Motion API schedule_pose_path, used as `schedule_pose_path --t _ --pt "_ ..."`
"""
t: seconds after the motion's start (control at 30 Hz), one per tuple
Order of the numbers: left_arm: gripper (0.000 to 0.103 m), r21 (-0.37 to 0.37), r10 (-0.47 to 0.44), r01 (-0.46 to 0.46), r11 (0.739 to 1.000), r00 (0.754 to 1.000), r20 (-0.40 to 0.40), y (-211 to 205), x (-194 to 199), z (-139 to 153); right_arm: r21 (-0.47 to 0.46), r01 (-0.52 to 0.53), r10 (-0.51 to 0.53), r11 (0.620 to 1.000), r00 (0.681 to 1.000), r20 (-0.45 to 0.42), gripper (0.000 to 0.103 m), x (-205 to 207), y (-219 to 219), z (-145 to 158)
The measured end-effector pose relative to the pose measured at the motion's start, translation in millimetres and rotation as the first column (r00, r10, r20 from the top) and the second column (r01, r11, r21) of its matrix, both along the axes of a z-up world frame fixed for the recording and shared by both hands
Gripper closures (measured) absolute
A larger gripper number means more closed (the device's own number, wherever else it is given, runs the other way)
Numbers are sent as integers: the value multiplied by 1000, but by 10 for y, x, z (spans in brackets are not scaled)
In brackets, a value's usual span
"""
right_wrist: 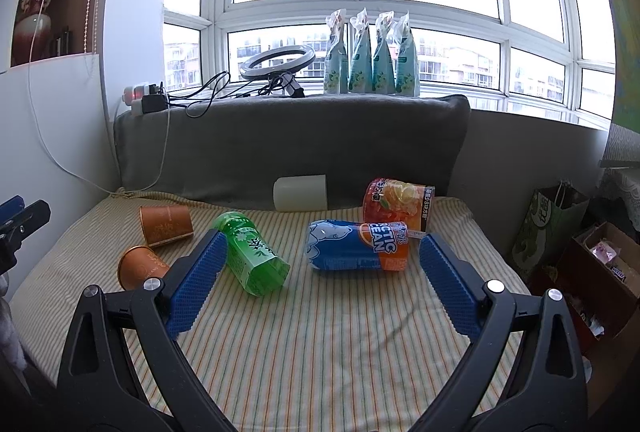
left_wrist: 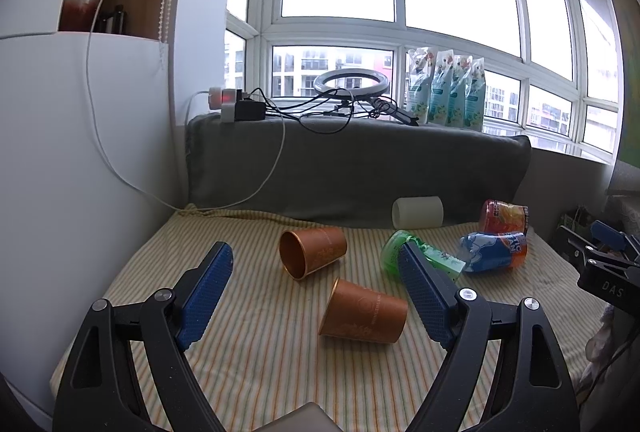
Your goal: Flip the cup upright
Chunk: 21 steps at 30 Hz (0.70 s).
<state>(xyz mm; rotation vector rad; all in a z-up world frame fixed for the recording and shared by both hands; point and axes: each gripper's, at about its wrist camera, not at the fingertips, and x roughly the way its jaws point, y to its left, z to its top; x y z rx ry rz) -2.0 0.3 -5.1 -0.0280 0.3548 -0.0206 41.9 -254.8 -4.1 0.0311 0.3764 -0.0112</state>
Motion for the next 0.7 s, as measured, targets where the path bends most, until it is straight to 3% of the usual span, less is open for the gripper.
schedule_pose_path --t 0.7 --pt "18 -1 -14 14 1000 1000 -8 -26 12 12 -1 -3 3 1000 1000 0 4 -4 -17 -6"
